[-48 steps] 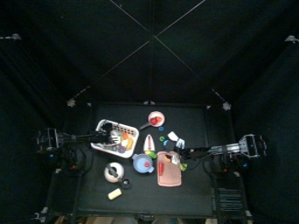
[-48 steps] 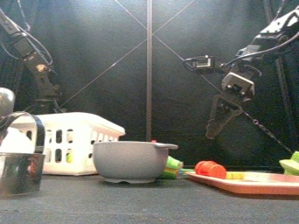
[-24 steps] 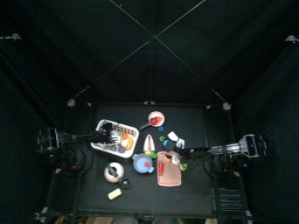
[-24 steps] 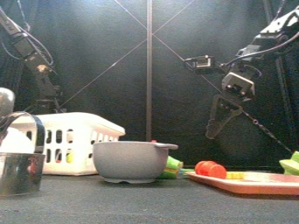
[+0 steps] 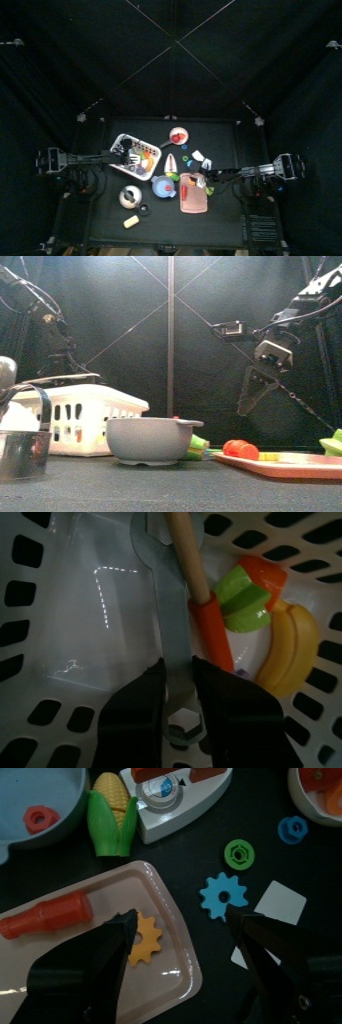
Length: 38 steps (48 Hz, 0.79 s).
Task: Grab wrench
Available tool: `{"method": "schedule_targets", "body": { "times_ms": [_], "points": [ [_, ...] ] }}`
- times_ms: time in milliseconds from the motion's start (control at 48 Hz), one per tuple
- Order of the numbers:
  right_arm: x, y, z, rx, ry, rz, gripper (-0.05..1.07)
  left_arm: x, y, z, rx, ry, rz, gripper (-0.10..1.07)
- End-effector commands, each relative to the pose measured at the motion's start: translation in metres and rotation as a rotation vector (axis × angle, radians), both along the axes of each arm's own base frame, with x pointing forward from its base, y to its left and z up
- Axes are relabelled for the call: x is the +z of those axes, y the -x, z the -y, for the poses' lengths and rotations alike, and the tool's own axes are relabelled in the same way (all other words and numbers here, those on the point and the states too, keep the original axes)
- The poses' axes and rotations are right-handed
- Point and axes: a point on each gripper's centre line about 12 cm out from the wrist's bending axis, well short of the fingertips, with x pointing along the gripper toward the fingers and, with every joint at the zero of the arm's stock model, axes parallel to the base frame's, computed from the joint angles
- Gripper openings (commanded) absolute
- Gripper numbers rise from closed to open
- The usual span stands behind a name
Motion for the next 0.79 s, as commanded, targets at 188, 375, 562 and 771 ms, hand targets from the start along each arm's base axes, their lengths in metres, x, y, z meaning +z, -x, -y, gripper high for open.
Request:
{"method": "schedule_targets", "body": {
  "times_ms": [188,375,562,771],
  "points": [
    [0.011,-0.002,0.001,0.002,0.003,0.038,1.00,0.028,-0.003,0.007,-0.029,-0.036,0.066,0.53],
    [0.011,-0.002,0.001,0.002,0.003,0.038,1.00,0.040,0.002,0.011,-0.051,-0.059,0.097,0.53],
    [0.011,-0.002,0.001,0.002,0.003,0.037,1.00,0.052,0.012,0.013,-0.042,-0.072,0.111,0.53],
    [0.011,-0.002,0.001,0.003,0.004,0.036,1.00,0.067,0.020,0.020,-0.076,-0.109,0.148,0.53]
  ]
}}
